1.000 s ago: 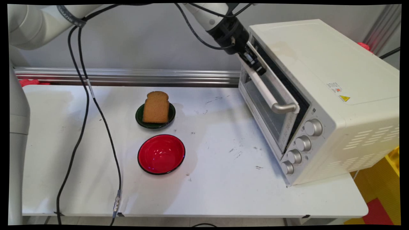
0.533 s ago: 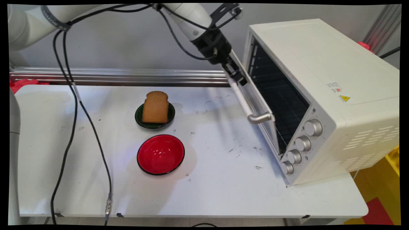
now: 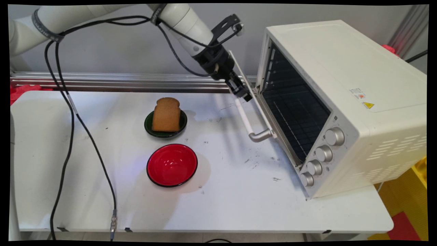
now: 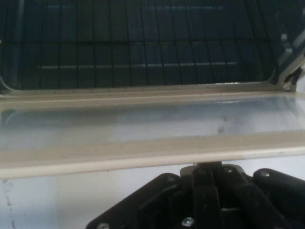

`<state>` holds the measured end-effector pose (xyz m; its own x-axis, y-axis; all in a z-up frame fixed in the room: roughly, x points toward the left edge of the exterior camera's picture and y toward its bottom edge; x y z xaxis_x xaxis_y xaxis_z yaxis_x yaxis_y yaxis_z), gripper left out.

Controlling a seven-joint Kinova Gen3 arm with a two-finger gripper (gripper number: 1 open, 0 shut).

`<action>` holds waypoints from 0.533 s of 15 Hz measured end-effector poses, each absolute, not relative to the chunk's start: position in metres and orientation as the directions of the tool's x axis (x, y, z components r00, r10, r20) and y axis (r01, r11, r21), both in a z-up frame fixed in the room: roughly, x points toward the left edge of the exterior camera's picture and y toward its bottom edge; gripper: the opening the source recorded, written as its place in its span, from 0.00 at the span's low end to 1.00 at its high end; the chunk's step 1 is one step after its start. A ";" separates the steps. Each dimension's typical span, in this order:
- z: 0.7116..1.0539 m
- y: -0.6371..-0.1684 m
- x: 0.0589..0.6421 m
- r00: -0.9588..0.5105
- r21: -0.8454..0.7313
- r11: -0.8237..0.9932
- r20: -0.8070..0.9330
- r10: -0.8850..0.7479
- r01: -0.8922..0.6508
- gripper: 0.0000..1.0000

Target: Open the oven

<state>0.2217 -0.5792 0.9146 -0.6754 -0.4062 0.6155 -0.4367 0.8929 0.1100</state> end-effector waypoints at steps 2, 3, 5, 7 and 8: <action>0.907 -0.576 0.227 -0.676 0.110 0.895 0.617 -0.402 -0.432 0.00; 0.902 -0.574 0.228 -0.677 0.110 0.897 0.619 -0.399 -0.428 0.00; 0.894 -0.571 0.233 -0.675 0.111 0.900 0.625 -0.393 -0.421 0.00; 0.884 -0.567 0.238 -0.674 0.111 0.904 0.631 -0.385 -0.412 0.00; 0.880 -0.565 0.241 -0.674 0.110 0.906 0.633 -0.381 -0.409 0.00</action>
